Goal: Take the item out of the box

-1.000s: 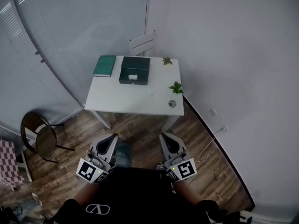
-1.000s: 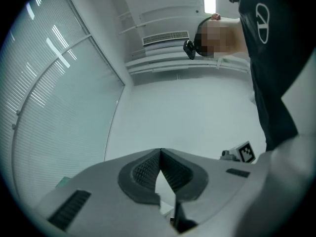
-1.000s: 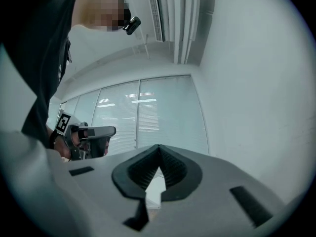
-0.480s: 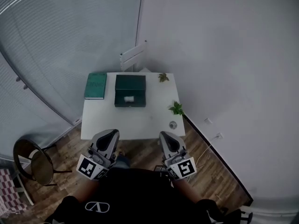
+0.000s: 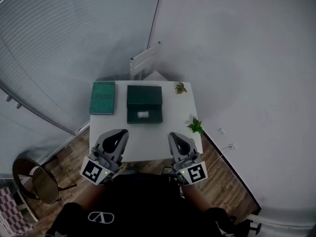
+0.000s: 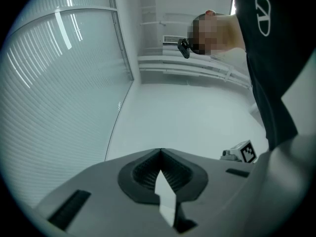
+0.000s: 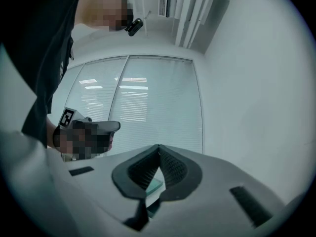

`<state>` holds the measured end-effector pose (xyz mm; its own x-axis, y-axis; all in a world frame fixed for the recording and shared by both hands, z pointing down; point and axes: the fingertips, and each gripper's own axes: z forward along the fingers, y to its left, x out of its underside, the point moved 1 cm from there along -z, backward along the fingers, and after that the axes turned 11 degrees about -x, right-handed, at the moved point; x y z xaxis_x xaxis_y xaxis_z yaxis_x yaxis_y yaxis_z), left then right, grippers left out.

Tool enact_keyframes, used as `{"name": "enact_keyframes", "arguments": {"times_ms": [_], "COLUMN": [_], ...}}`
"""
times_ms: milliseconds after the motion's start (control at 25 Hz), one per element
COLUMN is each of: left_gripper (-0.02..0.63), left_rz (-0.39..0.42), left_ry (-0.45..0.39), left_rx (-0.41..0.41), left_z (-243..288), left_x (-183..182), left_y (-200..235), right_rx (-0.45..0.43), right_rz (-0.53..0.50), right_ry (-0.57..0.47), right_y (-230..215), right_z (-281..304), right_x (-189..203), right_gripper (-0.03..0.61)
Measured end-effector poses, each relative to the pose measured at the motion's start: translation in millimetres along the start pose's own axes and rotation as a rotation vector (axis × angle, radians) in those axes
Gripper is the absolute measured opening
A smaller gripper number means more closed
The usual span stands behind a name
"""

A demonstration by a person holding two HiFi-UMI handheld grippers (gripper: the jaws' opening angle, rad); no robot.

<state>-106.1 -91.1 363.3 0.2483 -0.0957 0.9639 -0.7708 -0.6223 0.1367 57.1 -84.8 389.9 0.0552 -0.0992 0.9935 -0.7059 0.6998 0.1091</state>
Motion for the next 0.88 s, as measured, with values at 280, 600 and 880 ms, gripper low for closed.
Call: {"name": "enact_keyframes", "arguments": {"times_ms": [280, 600, 880], "left_gripper": [0.005, 0.005, 0.005], "left_rz": [-0.026, -0.01, -0.014], "left_ry": [0.018, 0.022, 0.04], "left_rx": [-0.017, -0.066, -0.116], "left_z": [28.4, 55.9, 68.2], "left_x": [15.0, 20.2, 27.5], "left_y": [34.5, 35.0, 27.2], "right_rx": [-0.034, -0.09, -0.158], "right_rz": [-0.011, 0.017, 0.032], "right_ry": [0.02, 0.019, 0.033], "right_y": [-24.6, -53.8, -69.7], "right_z": [48.9, 61.9, 66.7], "right_x": [12.9, 24.1, 30.6], "right_gripper": [0.005, 0.005, 0.005]}}
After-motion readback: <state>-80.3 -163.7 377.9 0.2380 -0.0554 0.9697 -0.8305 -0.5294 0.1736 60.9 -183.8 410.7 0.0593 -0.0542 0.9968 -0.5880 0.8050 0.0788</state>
